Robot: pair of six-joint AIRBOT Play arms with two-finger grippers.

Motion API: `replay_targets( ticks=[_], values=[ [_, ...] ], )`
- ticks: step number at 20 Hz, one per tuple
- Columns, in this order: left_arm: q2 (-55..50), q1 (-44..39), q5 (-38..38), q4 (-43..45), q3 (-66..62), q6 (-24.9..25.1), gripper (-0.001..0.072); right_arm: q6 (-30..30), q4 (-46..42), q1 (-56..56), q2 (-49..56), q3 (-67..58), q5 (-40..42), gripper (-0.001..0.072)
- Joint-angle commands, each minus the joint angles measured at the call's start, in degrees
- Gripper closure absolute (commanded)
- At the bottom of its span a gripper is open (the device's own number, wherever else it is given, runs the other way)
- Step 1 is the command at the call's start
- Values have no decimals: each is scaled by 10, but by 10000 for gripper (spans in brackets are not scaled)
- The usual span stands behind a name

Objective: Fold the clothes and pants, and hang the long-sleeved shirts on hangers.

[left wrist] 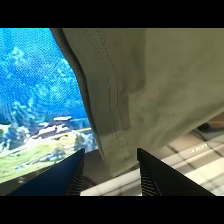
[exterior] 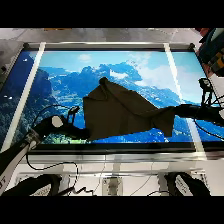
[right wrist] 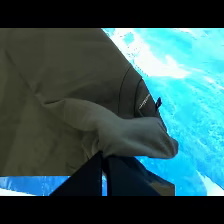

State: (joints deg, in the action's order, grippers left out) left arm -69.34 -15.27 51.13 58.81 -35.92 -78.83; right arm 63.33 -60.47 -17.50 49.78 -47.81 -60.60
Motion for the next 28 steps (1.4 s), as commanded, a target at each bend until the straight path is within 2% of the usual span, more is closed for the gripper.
replay_targets(
  ticks=[1,8,9,10,11,12,15,19,23,28],
  values=[
    [-1,-1,-28,-31,12,3,353,0,1,0,0,0,-2,700],
    [-49,-5,-30,-79,12,9,358,0,2,0,0,0,-16,700],
    [-49,-5,-30,-79,12,18,453,0,2,0,0,0,-20,700],
    [-49,-5,-30,-79,11,24,587,0,2,0,0,0,-24,700],
    [-49,-5,-30,-79,10,29,663,0,2,0,0,0,-28,700],
    [-48,-5,-29,-79,8,29,693,0,2,0,0,0,-29,700],
    [-28,-3,-29,-79,-13,35,694,0,3,0,0,0,-27,700],
    [49,1,-28,-57,-79,35,694,0,4,0,-1,0,-28,700],
    [192,26,-16,23,-139,34,693,0,50,0,-24,-7,-41,700],
    [400,79,-33,109,-148,34,694,0,111,0,-117,-78,-45,700]
  ],
)
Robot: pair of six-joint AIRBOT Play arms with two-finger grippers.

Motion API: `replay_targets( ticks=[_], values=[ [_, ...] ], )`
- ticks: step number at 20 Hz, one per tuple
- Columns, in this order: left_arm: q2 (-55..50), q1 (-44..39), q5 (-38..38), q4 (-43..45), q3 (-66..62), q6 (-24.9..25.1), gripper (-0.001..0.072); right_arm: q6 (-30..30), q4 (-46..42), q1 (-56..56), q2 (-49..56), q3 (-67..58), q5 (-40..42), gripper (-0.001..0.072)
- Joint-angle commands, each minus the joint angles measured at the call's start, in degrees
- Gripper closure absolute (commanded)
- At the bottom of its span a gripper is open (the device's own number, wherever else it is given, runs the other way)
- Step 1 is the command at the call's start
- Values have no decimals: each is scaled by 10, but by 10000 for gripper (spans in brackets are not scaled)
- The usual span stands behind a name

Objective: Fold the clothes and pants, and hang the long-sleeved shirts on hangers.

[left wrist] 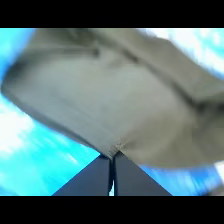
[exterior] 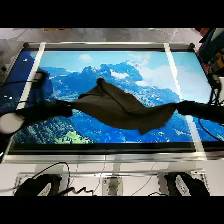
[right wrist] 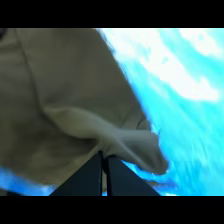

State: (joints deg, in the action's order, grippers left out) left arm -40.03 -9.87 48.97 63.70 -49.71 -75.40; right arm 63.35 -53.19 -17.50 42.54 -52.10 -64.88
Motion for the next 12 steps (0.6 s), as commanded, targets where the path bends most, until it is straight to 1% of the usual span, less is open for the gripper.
replay_targets(
  ticks=[1,3,6,9,12],
  values=[
    [140,30,-13,81,-10,0,694,0,45,0,-65,-53,0,700],
    [190,33,-13,101,-10,0,693,1,59,0,-100,-81,0,700],
    [240,33,-14,100,-10,0,693,2,71,0,-146,-101,0,700],
    [266,33,-14,100,-10,0,693,2,71,0,-190,-111,0,700],
    [270,33,-14,100,-9,0,693,2,63,0,-222,-112,-1,699]
  ],
)
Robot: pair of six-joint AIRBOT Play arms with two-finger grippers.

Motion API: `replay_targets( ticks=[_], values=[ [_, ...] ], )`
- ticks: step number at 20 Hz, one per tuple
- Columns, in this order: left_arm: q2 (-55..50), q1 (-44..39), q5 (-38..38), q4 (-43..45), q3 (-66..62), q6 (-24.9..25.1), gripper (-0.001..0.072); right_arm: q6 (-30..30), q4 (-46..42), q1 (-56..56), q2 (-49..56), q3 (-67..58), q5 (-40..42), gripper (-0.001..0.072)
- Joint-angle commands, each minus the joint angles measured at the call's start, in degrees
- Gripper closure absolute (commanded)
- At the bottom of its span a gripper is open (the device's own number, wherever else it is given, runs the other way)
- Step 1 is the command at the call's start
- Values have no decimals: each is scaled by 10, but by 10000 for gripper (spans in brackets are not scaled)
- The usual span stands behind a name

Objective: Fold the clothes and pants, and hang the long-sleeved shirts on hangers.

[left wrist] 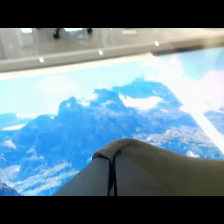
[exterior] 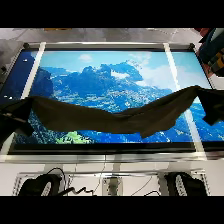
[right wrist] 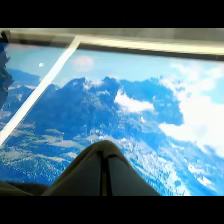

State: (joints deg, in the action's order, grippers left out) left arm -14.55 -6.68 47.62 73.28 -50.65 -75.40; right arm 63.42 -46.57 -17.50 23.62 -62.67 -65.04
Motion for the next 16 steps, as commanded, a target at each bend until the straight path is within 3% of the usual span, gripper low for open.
replay_targets(
  ticks=[1,10,16],
  values=[
    [16,1,0,4,1,-1,694,1,-5,0,-38,-7,0,699],
    [15,1,2,5,2,-2,693,2,-6,0,-39,-7,-33,699],
    [15,1,1,5,2,-2,694,2,1,0,-39,-7,-9,699]
  ],
)
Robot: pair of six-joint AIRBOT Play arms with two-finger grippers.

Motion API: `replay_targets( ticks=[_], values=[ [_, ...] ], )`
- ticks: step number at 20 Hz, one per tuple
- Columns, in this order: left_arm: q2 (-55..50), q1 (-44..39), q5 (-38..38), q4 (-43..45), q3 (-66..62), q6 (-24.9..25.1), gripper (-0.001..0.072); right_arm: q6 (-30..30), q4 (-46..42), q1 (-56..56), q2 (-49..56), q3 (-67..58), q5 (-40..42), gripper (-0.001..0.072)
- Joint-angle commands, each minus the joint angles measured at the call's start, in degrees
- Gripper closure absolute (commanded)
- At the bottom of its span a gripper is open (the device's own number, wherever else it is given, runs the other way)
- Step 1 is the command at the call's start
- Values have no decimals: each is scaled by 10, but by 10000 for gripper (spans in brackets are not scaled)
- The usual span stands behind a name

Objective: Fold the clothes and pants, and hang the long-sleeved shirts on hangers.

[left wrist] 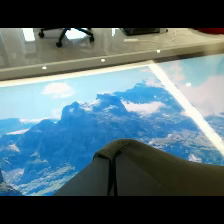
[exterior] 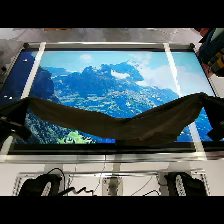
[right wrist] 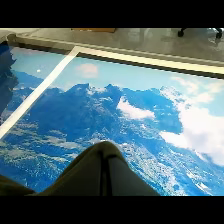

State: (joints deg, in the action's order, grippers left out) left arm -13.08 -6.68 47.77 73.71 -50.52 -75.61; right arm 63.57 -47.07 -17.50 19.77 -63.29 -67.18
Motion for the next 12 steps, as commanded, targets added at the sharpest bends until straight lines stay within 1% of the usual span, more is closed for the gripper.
replay_targets(
  ticks=[1,4,6,8,12],
  values=[
    [0,1,-4,0,0,0,693,0,12,0,-1,0,21,699],
    [0,1,-15,15,0,0,694,0,34,0,-1,0,71,699],
    [1,1,-62,32,0,-2,694,0,38,0,-1,-1,135,699],
    [2,2,-145,31,0,-42,693,6,41,0,-1,-13,164,700],
    [10,2,-349,32,0,-45,694,1,16,0,-1,-82,203,700]
  ],
)
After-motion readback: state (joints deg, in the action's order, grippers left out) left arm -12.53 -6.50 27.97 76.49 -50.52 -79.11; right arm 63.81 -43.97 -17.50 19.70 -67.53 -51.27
